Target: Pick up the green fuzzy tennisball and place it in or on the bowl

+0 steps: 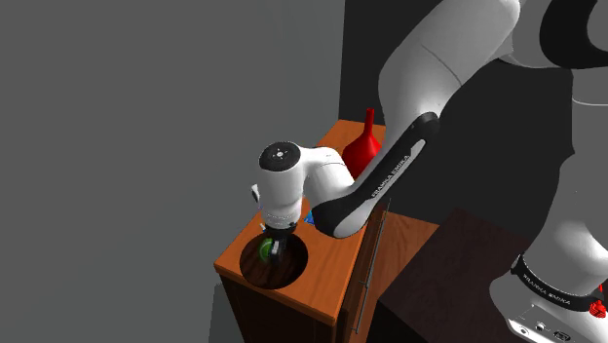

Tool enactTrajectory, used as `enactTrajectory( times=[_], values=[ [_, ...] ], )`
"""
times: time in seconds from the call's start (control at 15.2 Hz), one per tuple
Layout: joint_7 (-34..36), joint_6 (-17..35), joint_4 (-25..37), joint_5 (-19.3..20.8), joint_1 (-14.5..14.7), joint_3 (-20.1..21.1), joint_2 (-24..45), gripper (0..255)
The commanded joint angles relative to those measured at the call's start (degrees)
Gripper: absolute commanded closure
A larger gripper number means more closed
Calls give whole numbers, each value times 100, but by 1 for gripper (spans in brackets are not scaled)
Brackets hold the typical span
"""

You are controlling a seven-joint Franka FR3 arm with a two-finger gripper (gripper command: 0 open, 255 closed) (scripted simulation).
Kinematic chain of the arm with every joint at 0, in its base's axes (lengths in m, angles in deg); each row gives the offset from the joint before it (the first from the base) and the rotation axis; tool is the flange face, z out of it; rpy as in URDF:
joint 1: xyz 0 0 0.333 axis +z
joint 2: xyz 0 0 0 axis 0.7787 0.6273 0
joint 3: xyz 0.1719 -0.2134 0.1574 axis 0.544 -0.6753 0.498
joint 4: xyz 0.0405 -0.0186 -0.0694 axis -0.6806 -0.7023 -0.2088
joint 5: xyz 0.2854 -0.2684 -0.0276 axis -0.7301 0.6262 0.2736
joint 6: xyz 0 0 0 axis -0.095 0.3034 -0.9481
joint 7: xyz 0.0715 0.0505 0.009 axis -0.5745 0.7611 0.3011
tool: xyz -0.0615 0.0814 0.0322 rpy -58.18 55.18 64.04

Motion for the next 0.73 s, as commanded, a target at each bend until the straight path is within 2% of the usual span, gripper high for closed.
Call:
enactTrajectory(
  times=[0.0, 0.07, 0.13, 0.66],
  values=[
    [-15, -1111, 1028, -311, 222, 34, 514, 0],
    [-3, -1696, 1670, -432, 372, 13, 859, 0],
    [-1, -1922, 1932, -477, 437, -5, 1002, 0],
    [105, -1542, 1899, -288, 434, -148, 1352, 0]
  ],
)
